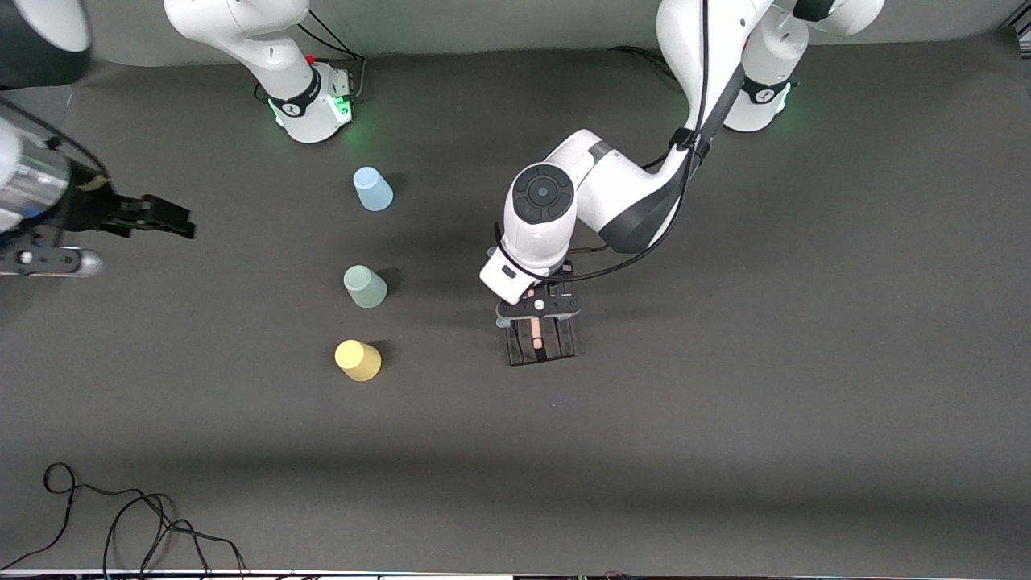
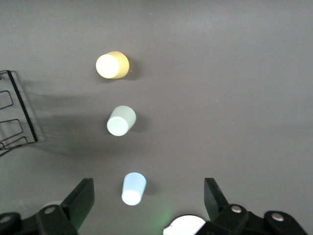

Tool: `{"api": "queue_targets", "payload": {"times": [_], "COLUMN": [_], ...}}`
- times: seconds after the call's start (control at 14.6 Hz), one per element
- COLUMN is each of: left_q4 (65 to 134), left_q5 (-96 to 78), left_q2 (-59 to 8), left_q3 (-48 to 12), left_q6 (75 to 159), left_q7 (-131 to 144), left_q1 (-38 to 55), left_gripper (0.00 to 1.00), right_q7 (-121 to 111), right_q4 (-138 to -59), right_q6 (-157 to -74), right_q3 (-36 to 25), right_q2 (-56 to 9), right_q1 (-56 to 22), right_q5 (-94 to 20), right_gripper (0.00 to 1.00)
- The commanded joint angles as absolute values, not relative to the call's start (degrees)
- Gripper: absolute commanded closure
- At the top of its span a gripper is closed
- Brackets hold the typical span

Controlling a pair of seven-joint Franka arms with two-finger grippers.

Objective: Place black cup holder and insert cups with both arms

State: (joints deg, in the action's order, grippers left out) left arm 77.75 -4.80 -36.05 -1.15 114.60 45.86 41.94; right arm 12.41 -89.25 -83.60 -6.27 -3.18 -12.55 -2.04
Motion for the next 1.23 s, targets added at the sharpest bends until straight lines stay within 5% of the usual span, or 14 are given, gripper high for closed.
{"api": "queue_targets", "payload": {"times": [0.0, 0.34, 0.48, 1.16], "left_q4": [77.61, 77.08, 75.86, 71.63], "left_q5": [-4.57, -5.45, -5.01, -4.4], "left_q2": [-35.59, -34.72, -33.4, -20.31], "left_q3": [-0.44, -0.35, -0.09, 3.34], "left_q6": [114.26, 113.64, 111.55, 90.19], "left_q7": [45.44, 45.97, 46.14, 28.95], "left_q1": [42.63, 41.67, 40.44, 24.01], "left_gripper": [0.63, 0.23, 0.0, 0.0], "right_q7": [19.14, 22.93, 23.29, 34.17], "right_q4": [-94.03, -109.04, -114.76, -132.53], "right_q6": [-87.79, -100.08, -104.92, -128.04], "right_q3": [-6.59, -6.68, -6.68, -6.68], "right_q2": [-1.76, 3.59, 5.53, 2.65], "right_q1": [-15.99, -18.46, -18.98, -26.45], "right_q5": [-2.55, -2.55, -2.55, -2.46], "right_gripper": [0.0, 0.0, 0.0, 0.0]}}
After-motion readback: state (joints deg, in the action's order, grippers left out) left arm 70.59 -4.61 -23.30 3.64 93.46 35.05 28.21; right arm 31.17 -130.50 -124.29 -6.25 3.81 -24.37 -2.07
